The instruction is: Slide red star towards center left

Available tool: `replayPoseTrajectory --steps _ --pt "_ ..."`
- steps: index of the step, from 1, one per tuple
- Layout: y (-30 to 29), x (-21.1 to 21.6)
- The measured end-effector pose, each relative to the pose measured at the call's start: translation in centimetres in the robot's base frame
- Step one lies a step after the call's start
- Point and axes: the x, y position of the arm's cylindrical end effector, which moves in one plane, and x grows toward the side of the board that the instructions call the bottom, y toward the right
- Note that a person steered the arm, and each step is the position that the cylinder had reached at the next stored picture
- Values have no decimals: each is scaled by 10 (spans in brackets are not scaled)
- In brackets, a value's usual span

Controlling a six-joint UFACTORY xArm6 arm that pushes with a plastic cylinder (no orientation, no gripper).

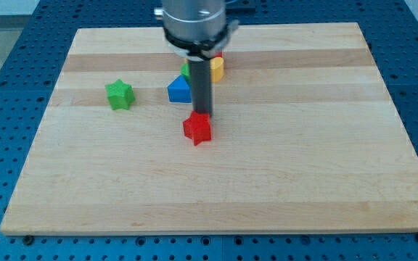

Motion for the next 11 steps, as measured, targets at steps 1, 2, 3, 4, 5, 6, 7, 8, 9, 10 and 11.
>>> replayPoseTrajectory --steps 1,2,3,4,5,6,7,8,9,10,11 --pt "-9 44" --pt "22 81" --pt "19 105" --pt "-62 100" --pt "-81 90" --pt "-48 64" --pt "-66 52" --pt "-163 59" --pt "-110 63" --pt "-46 61" --pt "-101 24"
